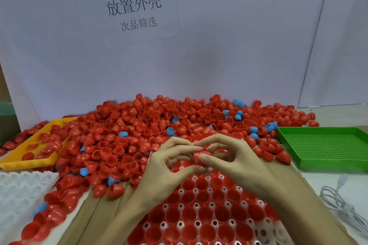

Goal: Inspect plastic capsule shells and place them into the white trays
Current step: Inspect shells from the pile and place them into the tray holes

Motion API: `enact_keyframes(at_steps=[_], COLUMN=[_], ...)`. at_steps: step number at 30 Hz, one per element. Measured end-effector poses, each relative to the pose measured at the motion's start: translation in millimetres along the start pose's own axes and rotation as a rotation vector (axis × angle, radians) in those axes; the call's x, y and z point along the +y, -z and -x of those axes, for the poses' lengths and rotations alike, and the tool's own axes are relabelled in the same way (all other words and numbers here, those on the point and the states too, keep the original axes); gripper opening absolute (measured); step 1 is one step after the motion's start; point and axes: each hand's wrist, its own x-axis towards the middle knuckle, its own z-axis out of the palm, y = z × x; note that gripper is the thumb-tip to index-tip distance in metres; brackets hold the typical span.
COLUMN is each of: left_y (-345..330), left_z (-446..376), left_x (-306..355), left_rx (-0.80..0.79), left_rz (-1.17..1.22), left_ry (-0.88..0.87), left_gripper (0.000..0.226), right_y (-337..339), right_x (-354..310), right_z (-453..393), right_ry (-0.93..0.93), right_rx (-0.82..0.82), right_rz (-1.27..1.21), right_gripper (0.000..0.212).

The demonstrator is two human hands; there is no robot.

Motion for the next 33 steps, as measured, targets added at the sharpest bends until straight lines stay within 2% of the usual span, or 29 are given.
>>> enact_keyframes(at_steps=[3,8,10,13,16,22,26,29,33], left_y=[1.0,22.0,30.7,36.5,39.7,35.7,29.8,25.5,22.8], left_z=[4.1,10.4,8.9,6.2,6.1,7.8,10.8,10.9,9.7], left_x=[-1.4,4.2,5.6,4.0,2.5,2.9,5.1,5.3,2.9], left_rx=[0.017,-0.009,0.027,0.057,0.064,-0.028,-0.062,-0.032,0.054], left_rz=[0.081,0.36,0.445,0.512,0.501,0.411,0.336,0.326,0.332], left_ry=[0.048,0.23,0.267,0.298,0.305,0.293,0.271,0.254,0.29], left_gripper=[0.039,0.039,0.04,0.04,0.038,0.037,0.034,0.03,0.026], right_y=[-0.9,7.9,9.4,10.1,12.9,17.5,12.0,5.6,3.4], right_x=[2.7,6.6,6.8,7.3,11.0,16.0,6.7,3.7,3.9], right_z=[-1.0,-2.5,-8.7,-24.3,-28.3,-17.3,-11.9,-7.1,-3.9], right_ry=[-0.003,-0.112,-0.105,-0.036,-0.039,-0.076,-0.085,-0.068,-0.07], right_rx=[-0.017,-0.015,0.036,0.138,0.084,0.043,-0.082,-0.139,-0.105], right_rz=[-0.006,-0.005,-0.007,-0.003,0.032,0.058,0.015,0.006,0.023], right_gripper=[0.029,0.031,0.032,0.055,0.071,0.04,0.038,0.032,0.02])
